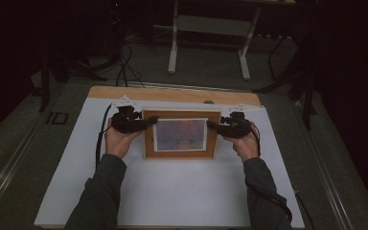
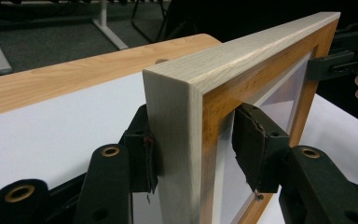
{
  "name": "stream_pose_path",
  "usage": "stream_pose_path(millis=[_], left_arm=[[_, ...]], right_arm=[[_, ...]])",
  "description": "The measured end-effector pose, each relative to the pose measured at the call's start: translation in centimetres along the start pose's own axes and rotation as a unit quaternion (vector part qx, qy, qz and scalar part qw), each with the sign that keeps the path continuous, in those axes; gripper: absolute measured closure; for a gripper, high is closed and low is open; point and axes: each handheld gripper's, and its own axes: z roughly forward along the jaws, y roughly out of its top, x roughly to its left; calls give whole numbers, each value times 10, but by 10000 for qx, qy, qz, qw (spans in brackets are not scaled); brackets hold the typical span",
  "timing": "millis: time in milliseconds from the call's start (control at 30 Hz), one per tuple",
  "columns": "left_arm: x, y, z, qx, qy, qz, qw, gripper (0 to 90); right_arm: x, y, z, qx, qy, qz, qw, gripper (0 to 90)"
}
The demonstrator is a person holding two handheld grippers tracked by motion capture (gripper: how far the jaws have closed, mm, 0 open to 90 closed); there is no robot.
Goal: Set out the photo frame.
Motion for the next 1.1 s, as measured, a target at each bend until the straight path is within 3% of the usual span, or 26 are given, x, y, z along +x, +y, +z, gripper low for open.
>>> stream_pose_path(millis=[800,1100], left_arm=[[1,0,-1,31,-32,-137,9999,519],[2,-1,-11,-59,-82,-153,9998,509]], right_arm=[[2,-3,-3,-31,50,-15,10000,537],[0,-4,-6,-91,31,21,10000,528]])
